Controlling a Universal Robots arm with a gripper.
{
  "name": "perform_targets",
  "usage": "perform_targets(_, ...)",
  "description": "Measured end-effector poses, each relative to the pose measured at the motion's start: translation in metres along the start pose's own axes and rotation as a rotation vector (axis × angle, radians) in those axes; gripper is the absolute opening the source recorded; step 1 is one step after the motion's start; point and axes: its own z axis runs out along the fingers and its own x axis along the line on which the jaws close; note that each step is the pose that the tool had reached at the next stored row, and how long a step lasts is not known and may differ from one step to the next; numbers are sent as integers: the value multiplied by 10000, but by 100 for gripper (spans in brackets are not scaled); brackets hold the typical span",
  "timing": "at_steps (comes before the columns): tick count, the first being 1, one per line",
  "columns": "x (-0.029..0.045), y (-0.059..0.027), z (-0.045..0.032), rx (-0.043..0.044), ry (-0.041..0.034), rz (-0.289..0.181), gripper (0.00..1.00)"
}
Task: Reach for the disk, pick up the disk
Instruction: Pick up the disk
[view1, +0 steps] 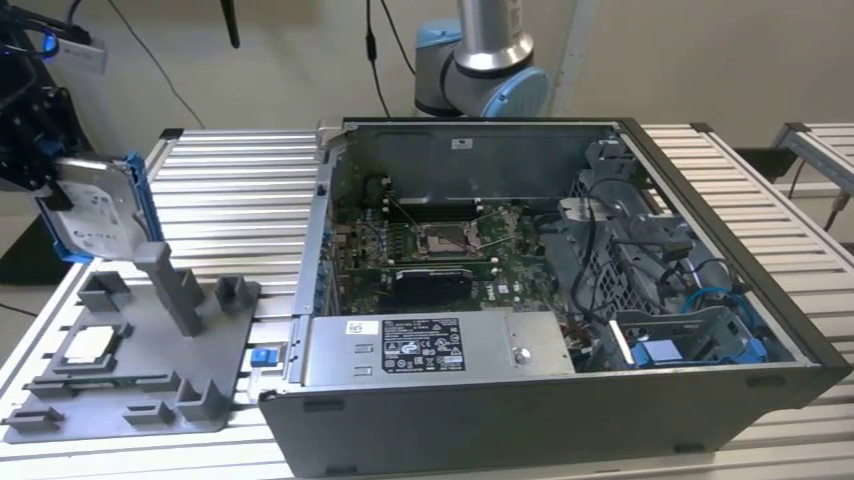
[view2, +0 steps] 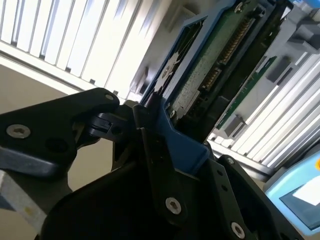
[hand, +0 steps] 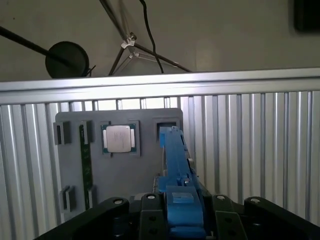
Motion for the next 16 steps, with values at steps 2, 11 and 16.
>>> perform_targets(2, -1, -1, -46, 77, -4, -4, 0)
perform_targets(11, -6, -6, -263, 431, -27, -22, 0)
perform_targets(16, -9, -7, -336, 761, -46, -31, 0)
